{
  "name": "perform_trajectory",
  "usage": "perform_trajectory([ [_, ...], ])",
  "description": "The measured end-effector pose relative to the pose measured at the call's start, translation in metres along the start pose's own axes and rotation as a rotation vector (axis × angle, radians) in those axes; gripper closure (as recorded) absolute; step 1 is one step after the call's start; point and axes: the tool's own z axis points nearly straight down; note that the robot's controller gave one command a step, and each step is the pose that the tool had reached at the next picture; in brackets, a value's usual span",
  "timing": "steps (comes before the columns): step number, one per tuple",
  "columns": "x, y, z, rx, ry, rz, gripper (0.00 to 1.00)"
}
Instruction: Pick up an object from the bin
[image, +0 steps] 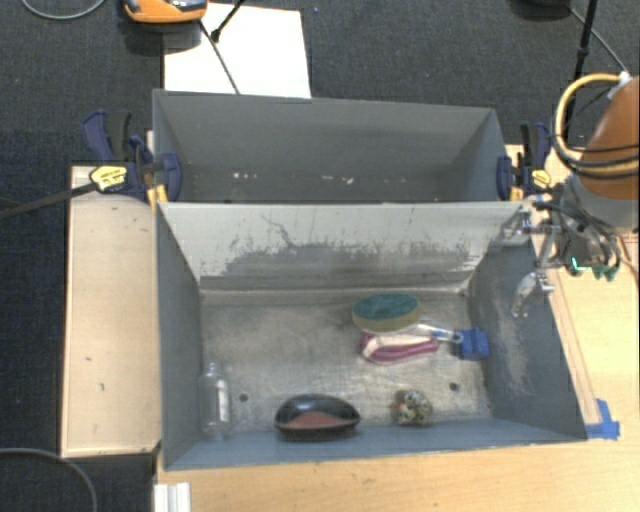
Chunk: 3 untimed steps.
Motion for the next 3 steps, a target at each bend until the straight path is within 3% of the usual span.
perform_trajectory([
  [1, 0.005, 0.043, 0.112, -0.003, 0.000, 0.227, 0.00],
  [2, -0.009, 0.070, 0.133, 0.010, -0.019, 0.402, 0.00],
  [3, 0.006, 0.164, 0.130, -0.004, -0.015, 0.475, 0.00],
])
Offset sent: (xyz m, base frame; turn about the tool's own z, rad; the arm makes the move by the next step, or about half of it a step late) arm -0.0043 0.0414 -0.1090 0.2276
